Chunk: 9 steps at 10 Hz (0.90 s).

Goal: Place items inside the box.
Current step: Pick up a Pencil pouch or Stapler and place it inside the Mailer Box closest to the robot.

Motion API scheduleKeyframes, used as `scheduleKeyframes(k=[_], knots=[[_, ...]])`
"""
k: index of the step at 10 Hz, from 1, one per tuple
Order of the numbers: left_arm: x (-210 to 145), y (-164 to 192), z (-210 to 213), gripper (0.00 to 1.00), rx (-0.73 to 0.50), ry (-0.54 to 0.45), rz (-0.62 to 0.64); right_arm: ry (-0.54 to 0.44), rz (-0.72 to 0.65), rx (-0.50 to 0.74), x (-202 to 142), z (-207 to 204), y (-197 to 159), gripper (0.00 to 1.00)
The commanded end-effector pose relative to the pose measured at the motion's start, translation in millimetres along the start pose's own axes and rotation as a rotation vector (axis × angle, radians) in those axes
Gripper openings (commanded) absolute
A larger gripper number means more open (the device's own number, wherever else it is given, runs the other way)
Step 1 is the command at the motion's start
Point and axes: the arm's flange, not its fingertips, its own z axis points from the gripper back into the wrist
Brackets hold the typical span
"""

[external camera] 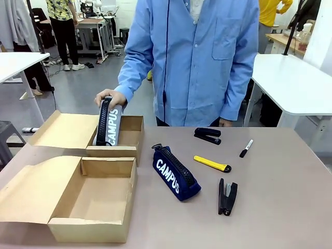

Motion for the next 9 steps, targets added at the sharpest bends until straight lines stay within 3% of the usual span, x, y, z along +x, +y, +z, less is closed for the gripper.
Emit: scheduleKeyframes(k=[1, 3, 5, 6, 7, 8, 9], knots=[[-1.3, -1.0, 1.8, 1.0, -0.016, -0.001, -0.018, 0.263, 0.112, -0.098, -12.5, -154.6, 70.4, 1.0], [-1.3, -1.0, 1.8, 1.0, -0.016, -0.001, -0.018, 0.418, 0.096, -0.272, -61.6, -268.4, 122.8, 1.0], [-1.3, -1.0, 1.8, 1.0, -0.016, -0.001, -0.018, 0.397, 0.07, -0.497, -124.2, -347.6, 123.3, 1.0], [-1.3, -1.0, 1.8, 1.0, -0.016, -0.001, -0.018, 0.465, 0.059, -0.517, -145.0, -358.8, 109.1, 1.0], [-1.3, -1.0, 1.8, 1.0, -0.016, -0.001, -0.018, 0.473, 0.05, -0.486, -141.4, -342.5, 99.2, 1.0], [-1.3, -1.0, 1.8, 1.0, -0.016, -0.001, -0.018, 0.477, 0.078, -0.435, -23.1, -297.0, 168.1, 1.0], [-1.3, -1.0, 1.8, 1.0, -0.016, -0.001, -0.018, 0.477, 0.078, -0.435, -23.1, -297.0, 168.1, 1.0]])
